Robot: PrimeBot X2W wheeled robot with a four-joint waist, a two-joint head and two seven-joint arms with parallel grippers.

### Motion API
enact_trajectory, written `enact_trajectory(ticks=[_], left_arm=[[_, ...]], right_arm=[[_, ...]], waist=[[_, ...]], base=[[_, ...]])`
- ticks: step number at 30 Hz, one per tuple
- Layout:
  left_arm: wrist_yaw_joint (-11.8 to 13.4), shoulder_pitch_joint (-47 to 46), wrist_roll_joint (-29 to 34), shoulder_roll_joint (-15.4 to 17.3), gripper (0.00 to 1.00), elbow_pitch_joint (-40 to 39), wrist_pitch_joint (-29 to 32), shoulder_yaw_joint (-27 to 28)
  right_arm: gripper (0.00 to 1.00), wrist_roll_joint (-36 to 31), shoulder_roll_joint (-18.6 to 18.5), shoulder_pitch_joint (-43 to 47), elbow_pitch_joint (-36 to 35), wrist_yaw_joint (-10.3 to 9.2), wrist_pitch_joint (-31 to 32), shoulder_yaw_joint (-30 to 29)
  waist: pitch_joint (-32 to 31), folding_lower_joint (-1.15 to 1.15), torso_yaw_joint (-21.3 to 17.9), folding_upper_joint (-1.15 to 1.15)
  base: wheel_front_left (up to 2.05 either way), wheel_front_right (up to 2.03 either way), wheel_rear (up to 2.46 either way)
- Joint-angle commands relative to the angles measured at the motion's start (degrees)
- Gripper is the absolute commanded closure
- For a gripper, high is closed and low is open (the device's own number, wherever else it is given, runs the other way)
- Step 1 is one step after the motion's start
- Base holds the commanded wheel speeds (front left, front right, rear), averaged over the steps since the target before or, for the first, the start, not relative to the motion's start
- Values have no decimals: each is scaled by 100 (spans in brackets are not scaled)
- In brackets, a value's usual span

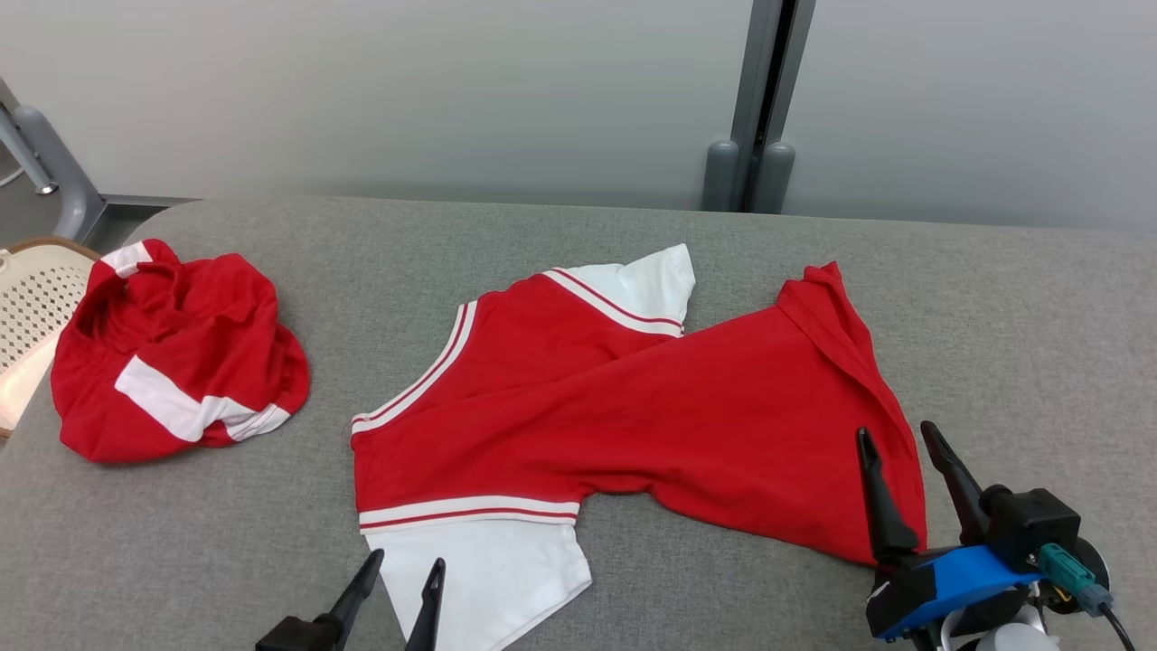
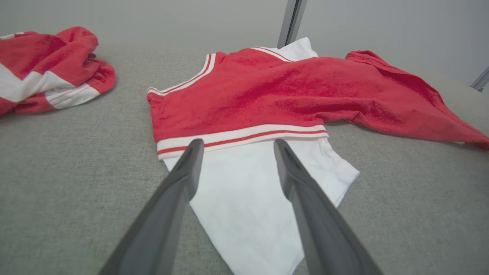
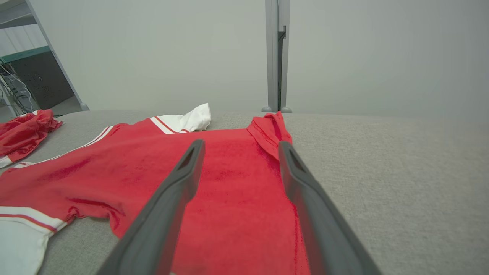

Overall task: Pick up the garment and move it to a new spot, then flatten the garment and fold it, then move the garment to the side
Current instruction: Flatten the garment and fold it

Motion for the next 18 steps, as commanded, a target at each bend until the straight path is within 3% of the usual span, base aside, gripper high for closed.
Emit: enact_trajectory(ticks=[1, 10, 18], left_arm=[[60, 3, 43, 41, 0, -153, -19, 110], [347, -41, 177, 3, 0, -742, -18, 837], [454, -263, 276, -104, 0, -843, -19, 1476]], right_arm=[[0, 49, -20, 66, 25, 1, -7, -4], [0, 34, -19, 47, 36, 1, -37, -25], [0, -19, -35, 84, 0, 1, -44, -91]], waist=[[-14, 0, -32, 0], [-91, 0, -308, 0], [-168, 0, -650, 0]], base=[[0, 0, 0], [0, 0, 0], [0, 0, 0]])
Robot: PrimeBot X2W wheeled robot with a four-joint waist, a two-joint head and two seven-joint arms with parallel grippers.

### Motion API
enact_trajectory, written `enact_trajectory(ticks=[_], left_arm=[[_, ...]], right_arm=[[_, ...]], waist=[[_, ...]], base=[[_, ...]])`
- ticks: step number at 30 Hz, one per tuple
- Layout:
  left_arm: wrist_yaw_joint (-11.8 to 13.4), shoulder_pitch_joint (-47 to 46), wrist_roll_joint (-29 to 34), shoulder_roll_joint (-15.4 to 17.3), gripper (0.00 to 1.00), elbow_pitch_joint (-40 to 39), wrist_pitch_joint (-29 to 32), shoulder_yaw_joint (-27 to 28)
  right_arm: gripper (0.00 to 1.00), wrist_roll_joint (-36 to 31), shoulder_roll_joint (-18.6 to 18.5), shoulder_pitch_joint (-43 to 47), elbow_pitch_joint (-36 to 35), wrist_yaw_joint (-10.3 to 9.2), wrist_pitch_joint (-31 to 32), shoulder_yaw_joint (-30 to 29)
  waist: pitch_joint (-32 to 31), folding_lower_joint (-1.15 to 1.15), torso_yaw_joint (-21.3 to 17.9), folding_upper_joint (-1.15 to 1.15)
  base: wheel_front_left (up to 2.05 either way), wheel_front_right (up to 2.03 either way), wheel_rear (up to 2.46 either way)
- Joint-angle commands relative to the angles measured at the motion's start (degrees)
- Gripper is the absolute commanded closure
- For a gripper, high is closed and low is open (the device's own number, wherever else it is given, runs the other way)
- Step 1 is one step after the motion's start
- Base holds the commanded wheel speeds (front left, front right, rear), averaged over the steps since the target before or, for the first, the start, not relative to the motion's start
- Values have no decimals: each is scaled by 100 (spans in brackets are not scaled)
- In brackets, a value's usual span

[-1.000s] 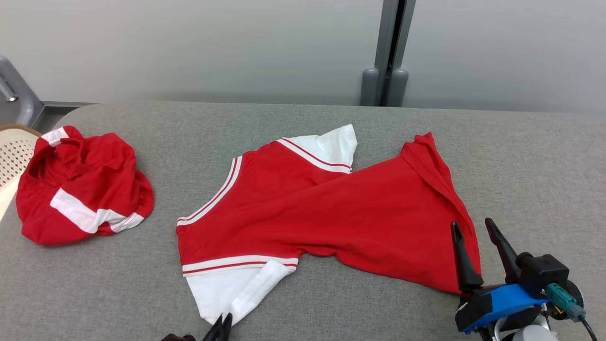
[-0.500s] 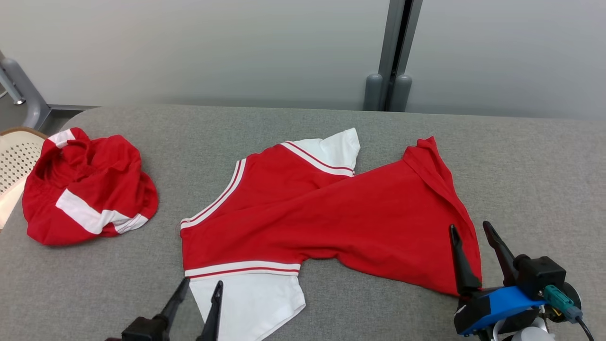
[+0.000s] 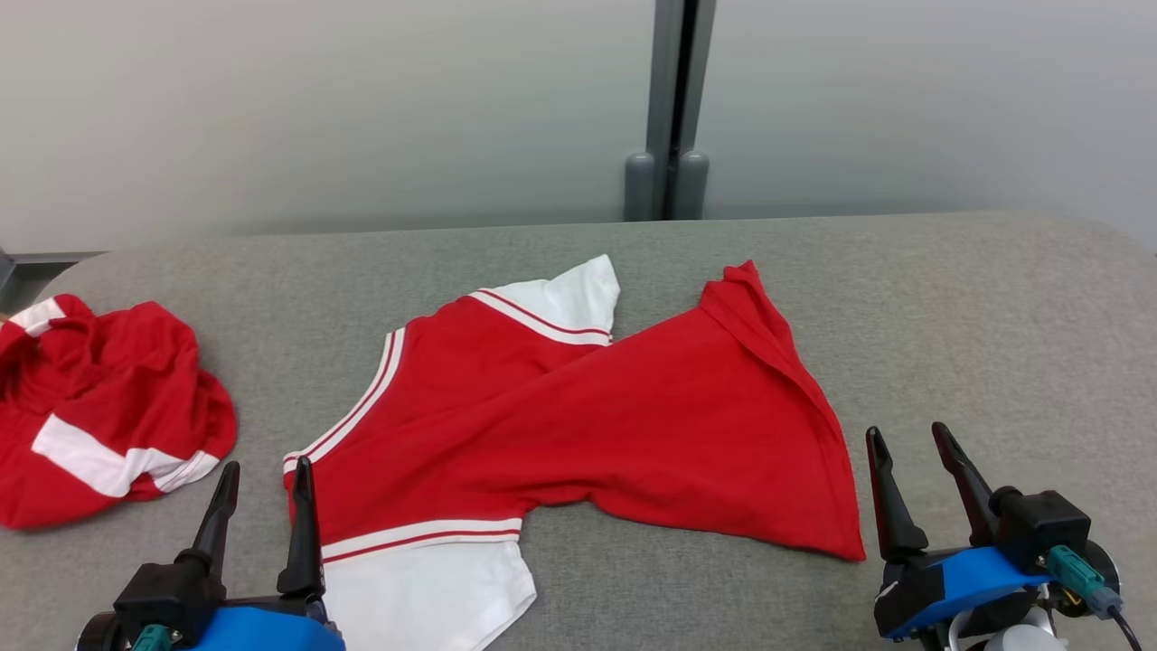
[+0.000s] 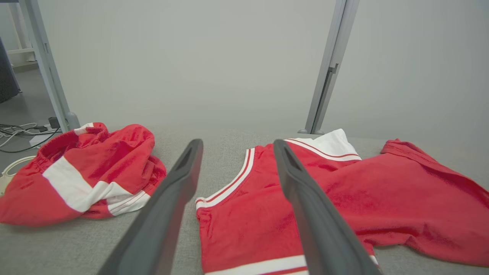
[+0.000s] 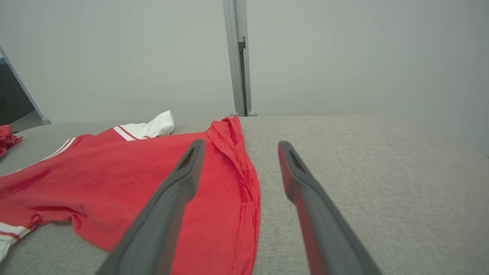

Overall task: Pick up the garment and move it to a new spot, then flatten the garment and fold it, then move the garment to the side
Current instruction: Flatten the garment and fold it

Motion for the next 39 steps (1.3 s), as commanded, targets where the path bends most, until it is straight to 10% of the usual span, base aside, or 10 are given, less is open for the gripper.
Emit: enact_trajectory(ticks=[1, 39], left_arm=[[21, -70, 45, -3, 0, -4, -13, 24], [-65, -409, 409, -173, 0, 756, -14, 529]], right_arm=[[0, -13, -21, 74, -15, 1, -13, -12], [0, -52, 10, 414, -481, 1, 232, 93]], waist=[[-37, 0, -63, 0], [-149, 0, -298, 0]], base=[[0, 0, 0], [0, 0, 0]])
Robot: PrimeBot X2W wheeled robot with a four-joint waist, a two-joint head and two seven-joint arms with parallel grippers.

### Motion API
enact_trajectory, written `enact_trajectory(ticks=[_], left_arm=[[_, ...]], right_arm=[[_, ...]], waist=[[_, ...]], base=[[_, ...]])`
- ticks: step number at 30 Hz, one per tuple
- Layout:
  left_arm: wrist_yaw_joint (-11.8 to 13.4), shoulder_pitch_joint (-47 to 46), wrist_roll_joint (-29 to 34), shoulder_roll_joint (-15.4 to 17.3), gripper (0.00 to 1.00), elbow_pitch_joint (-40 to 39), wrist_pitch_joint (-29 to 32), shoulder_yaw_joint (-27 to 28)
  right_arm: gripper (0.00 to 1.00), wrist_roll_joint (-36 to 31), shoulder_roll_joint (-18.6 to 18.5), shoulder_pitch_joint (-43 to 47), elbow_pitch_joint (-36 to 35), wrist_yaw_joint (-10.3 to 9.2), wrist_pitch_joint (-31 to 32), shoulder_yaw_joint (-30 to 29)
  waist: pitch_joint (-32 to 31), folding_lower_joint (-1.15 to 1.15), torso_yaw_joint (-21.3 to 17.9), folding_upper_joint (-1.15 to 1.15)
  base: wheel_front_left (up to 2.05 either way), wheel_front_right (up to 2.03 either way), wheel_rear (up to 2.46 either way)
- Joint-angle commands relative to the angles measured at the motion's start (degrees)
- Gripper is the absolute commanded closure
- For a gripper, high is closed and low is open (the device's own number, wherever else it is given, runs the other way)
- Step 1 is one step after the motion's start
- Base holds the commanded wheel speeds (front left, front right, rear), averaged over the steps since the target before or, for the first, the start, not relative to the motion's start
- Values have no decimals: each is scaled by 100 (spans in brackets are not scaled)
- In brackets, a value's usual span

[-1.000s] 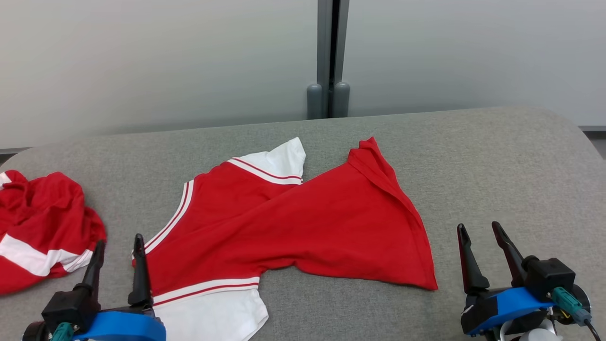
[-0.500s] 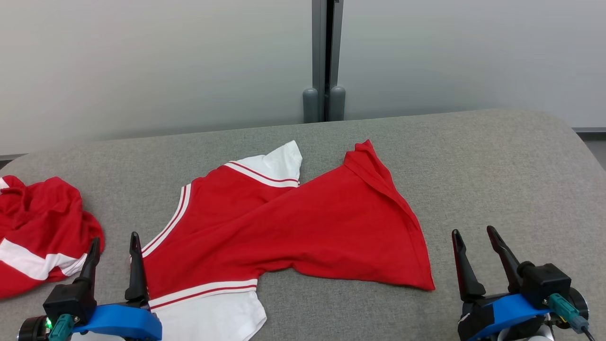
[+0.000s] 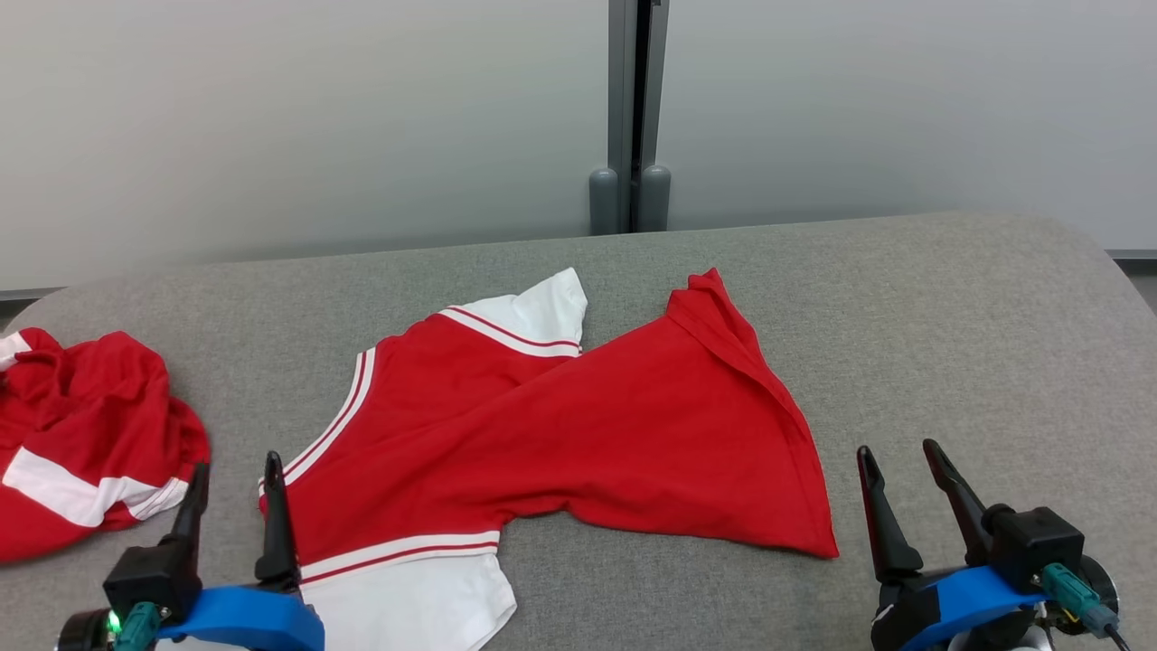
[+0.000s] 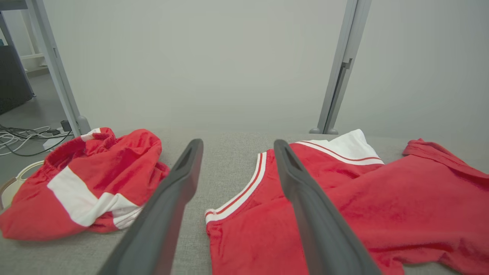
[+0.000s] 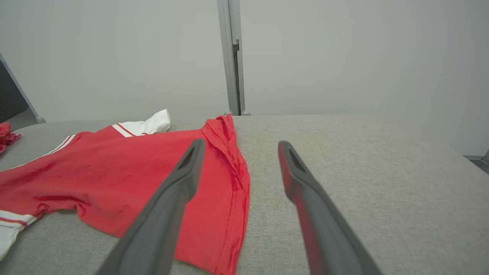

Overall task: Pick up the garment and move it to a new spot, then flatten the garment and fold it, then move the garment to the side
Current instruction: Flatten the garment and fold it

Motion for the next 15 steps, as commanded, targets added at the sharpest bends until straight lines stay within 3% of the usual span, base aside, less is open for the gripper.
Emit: enact_trajectory(ticks=[1, 15], left_arm=[[-38, 38, -32, -64, 0, 57, -14, -46], [-340, 500, -53, -412, 0, 1020, -14, -603]], right_arm=[[0, 40, 2, 95, 60, 1, -15, -5], [0, 146, 0, -110, 1243, 1, -231, -119]], waist=[[-4, 0, 15, 0], [90, 0, 322, 0]], base=[[0, 0, 0], [0, 0, 0]])
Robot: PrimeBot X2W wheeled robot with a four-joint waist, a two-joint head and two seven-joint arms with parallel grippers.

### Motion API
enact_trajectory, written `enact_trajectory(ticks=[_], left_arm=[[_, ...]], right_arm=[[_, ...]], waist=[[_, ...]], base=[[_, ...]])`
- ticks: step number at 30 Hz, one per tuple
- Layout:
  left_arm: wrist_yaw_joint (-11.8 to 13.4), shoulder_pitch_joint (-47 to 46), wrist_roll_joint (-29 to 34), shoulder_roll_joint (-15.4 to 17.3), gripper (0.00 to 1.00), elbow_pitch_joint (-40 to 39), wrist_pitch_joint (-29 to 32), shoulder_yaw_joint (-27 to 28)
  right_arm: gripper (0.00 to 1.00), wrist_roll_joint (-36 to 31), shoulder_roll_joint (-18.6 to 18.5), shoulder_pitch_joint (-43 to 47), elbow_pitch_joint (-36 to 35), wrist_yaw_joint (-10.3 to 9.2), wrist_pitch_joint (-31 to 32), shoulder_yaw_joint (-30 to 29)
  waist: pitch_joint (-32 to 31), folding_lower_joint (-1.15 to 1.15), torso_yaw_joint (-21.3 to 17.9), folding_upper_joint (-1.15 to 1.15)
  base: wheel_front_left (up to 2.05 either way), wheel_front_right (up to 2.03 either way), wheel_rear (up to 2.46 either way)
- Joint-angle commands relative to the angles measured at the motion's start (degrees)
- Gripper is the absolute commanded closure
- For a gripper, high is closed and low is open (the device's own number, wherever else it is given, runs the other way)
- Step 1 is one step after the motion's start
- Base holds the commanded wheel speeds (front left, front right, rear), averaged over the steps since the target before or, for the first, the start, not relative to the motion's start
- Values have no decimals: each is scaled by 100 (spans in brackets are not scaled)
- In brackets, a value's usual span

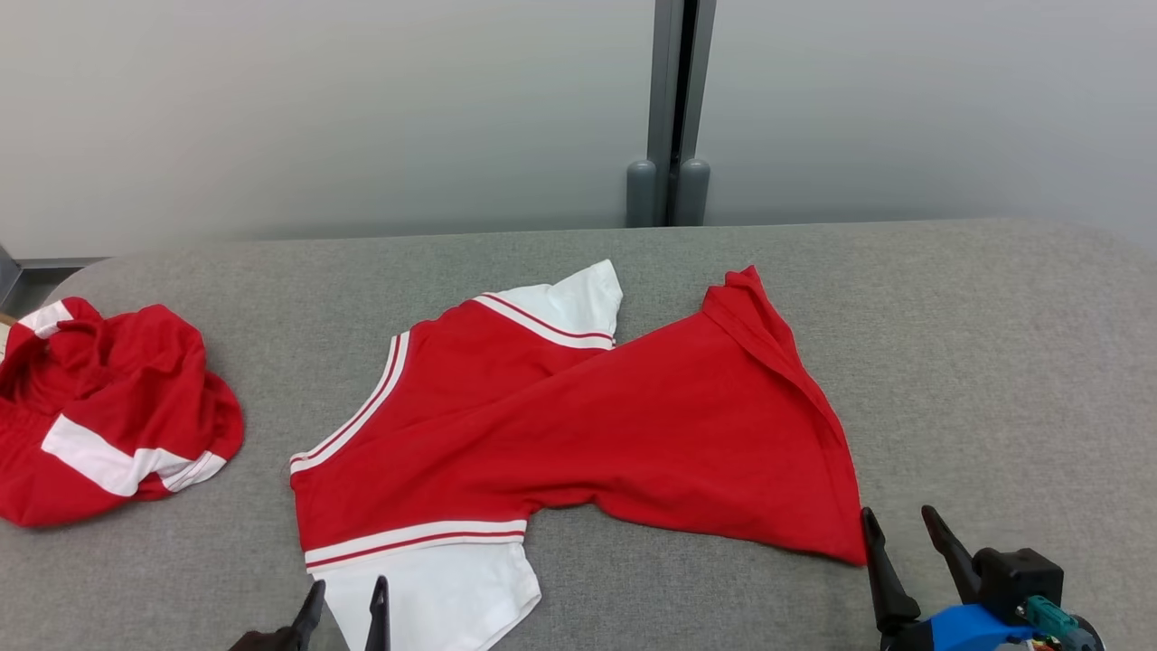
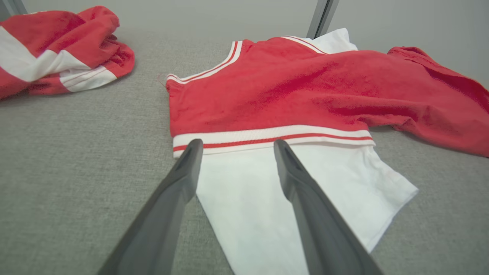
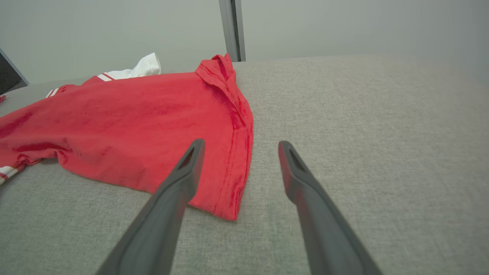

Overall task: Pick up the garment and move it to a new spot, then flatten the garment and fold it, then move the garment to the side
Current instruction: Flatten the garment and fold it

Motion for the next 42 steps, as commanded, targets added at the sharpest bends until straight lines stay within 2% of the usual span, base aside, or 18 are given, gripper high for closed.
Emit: enact_trajectory(ticks=[1, 14, 29, 31, 32, 33, 34, 35, 42], left_arm=[[-26, 47, -41, 8, 0, 83, -15, -39], [-146, 333, -337, -107, 0, 615, 21, -508], [-185, 64, -802, -114, 0, 918, 172, -1179], [-186, 108, -904, -61, 23, 913, 162, -1235], [-186, 130, -940, -43, 28, 915, 157, -1233], [-186, 152, -968, -26, 39, 913, 153, -1236], [-187, 174, -992, -3, 60, 914, 146, -1236], [-187, 175, -984, 14, 100, 923, 153, -1257], [-37, -1, -1025, 140, 100, 545, 53, -1083]], right_arm=[[0, 18, -4, -95, 95, 1, -47, -14], [0, 70, -3, -333, 828, 1, -127, -23], [0, 141, -3, -346, 892, 1, -131, 9], [0, 139, -3, -357, 902, 1, -131, 2], [0, 136, -3, -364, 912, 1, -131, -3], [0, 136, -3, -366, 918, 1, -131, -10], [0, 139, -3, -361, 918, 1, -131, -16], [0, 144, -3, -349, 918, 1, -131, -20], [0, 199, -3, -316, 1023, 1, -131, 36]], waist=[[25, 0, 45, 0], [49, 0, 220, 0], [58, 0, 203, 0], [64, 0, 184, 0], [65, 0, 173, 0], [70, 0, 165, 0], [74, 0, 161, 0], [78, 0, 160, 0], [96, 0, 217, 0]], base=[[0, 0, 0], [0, 0, 0], [0, 0, 0], [0, 0, 0], [0, 0, 0], [0, 0, 0], [0, 0, 0], [0, 0, 0], [0, 0, 0]])
